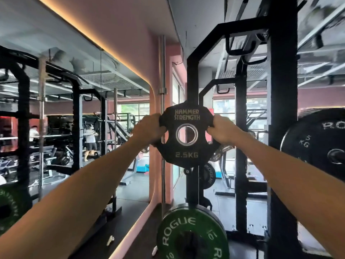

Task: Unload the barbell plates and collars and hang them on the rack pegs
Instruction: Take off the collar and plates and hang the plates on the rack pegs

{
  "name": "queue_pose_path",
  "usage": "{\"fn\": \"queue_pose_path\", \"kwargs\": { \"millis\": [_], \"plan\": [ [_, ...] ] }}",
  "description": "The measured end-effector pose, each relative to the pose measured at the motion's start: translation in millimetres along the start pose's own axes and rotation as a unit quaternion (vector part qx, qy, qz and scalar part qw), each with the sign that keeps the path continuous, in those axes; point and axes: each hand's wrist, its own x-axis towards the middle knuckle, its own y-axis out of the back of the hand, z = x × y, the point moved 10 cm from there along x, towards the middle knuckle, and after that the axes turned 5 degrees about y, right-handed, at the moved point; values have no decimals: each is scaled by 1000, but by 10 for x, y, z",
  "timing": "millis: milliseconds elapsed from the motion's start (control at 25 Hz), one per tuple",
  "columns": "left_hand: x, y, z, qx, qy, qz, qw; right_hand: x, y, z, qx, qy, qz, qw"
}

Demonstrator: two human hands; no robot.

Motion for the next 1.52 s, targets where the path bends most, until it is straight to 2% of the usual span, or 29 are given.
{"fn": "queue_pose_path", "kwargs": {
  "millis": [400,800,1000,1280,1520],
  "plan": [
    [1658,-484,-207,-16,-60,67,996,1454,-199,383,-40,-16,35,998],
    [3167,-1190,-157,-38,-103,71,991,2757,-390,1098,-50,-48,50,996],
    [3579,-1473,-249,-27,-77,99,992,3199,-557,1330,-72,-47,79,993],
    [4194,-2299,-320,-18,-79,89,993,3592,-992,1829,-69,-81,90,990],
    [4635,-2956,-405,-74,-89,94,989,3966,-1339,2242,-83,-96,110,986]
  ]
}}
